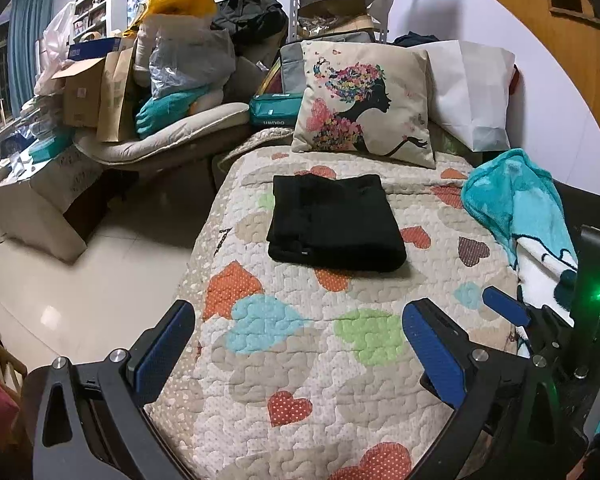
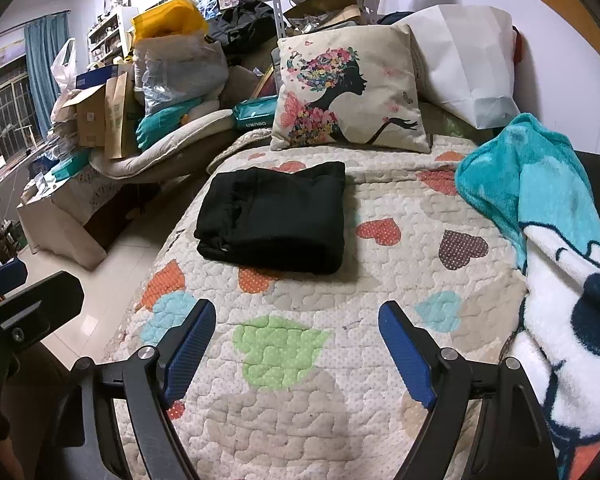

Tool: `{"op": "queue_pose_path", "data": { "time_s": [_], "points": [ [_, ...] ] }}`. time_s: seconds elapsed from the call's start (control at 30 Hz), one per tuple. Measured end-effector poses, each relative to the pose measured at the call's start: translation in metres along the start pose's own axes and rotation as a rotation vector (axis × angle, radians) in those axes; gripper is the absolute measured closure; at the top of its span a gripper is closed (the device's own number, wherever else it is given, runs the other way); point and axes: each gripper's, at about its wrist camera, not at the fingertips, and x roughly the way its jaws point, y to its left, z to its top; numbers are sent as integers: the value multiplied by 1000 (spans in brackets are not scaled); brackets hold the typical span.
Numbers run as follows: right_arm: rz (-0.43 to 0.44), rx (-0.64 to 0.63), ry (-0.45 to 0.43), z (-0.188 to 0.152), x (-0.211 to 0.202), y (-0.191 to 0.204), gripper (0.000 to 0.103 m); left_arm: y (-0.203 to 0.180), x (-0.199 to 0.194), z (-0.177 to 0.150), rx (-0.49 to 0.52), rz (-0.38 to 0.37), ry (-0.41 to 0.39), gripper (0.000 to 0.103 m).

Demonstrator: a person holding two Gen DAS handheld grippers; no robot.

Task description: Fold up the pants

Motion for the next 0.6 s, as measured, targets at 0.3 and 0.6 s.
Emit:
{"op": "queue_pose_path", "data": {
  "time_s": [0.3, 0.6],
  "points": [
    [-1, 3, 5, 0, 1, -1, 15, 0, 4, -1, -3, -2, 15, 0],
    [-3, 3, 9, -2, 3, 0, 14, 3, 10, -5, -16, -6, 34, 0]
  ]
}}
